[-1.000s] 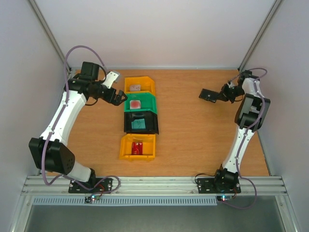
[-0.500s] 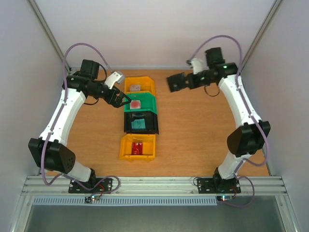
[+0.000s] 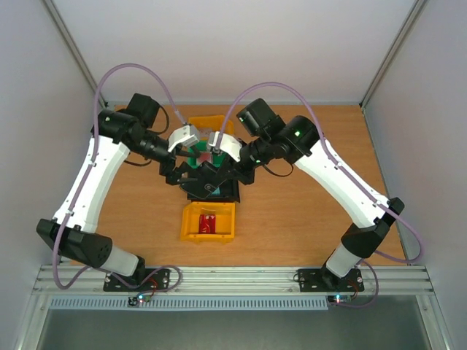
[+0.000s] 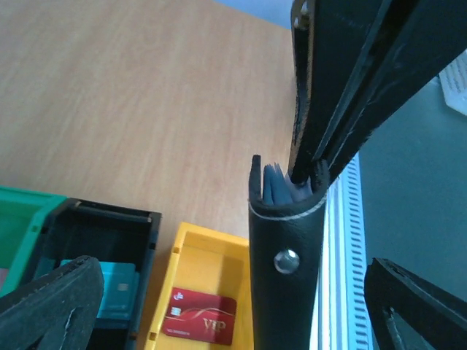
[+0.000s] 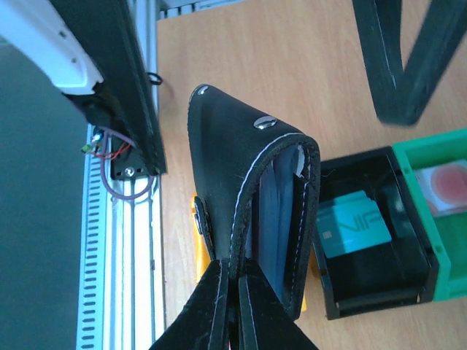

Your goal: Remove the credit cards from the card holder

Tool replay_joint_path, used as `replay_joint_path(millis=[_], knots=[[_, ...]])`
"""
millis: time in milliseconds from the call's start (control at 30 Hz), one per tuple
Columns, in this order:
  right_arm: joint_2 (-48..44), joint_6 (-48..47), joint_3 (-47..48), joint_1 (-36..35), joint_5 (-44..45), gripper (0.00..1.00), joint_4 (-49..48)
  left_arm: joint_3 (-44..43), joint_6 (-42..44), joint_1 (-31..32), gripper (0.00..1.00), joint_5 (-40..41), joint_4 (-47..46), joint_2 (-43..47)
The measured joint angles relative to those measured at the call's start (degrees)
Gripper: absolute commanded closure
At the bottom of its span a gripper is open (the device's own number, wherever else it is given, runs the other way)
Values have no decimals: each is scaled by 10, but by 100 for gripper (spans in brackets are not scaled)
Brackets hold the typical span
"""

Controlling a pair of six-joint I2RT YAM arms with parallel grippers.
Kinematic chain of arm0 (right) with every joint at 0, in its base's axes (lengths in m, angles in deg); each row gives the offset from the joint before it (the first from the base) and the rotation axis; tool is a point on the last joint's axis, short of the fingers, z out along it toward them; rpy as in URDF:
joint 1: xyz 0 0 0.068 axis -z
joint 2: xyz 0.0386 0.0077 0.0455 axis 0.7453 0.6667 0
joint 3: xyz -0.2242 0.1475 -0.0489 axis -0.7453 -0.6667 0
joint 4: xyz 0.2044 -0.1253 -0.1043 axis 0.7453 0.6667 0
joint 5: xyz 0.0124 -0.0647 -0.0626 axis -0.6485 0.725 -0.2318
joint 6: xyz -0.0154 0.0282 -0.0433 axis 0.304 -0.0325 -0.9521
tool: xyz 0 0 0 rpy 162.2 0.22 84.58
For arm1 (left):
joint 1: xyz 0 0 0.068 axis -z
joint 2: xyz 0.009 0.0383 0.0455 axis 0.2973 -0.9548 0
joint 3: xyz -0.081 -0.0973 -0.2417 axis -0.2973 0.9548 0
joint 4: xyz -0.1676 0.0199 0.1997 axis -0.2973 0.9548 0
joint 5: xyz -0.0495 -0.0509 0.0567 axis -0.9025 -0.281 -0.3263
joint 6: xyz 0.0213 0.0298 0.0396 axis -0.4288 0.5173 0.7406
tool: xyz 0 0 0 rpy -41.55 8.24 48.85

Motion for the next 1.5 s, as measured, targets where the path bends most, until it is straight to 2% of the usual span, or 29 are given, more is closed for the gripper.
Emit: replay_joint_path(millis=[233,300,333,467,500,533,567,600,633,800,900,967,1100,1200,1300,1400,1500], knots=[[4,-30,47,-31,25,99,34,7,75,10,83,-4,67,10],[5,-36,51,-32,33,99,36,10,91,10,97,-13,76,14],[5,-38,52,-33,35,99,37,10,96,10,99,-17,79,16],[4,-41,53,-38,39,99,41,22,103,9,100,-31,83,21],[4,-42,53,-38,41,95,42,27,101,9,100,-35,80,23],[3,-42,53,-38,45,70,42,33,92,9,100,-37,70,25],[0,-42,51,-38,51,42,39,38,75,9,100,-38,58,28],[-5,-39,45,-38,58,8,29,41,48,10,100,-36,40,33],[-15,-36,34,-37,65,2,11,43,17,10,100,-28,17,38],[-118,25,-85,17,73,2,-121,43,-173,10,100,37,-93,62],[-194,101,-162,95,49,2,-217,29,-256,10,100,63,-119,78],[-225,151,-190,112,42,2,-262,5,-302,10,100,76,-119,88],[-252,250,-220,108,31,1,-343,-2,-358,10,100,108,-131,140],[-273,317,-267,95,51,1,-407,49,-386,10,100,134,-178,229],[-283,340,-304,42,70,1,-449,129,-440,10,100,148,-261,337],[-275,335,-324,-13,1,2,-499,191,-494,10,100,128,-348,412],[-261,327,-327,-22,-84,2,-541,262,-541,11,100,101,-436,455]])
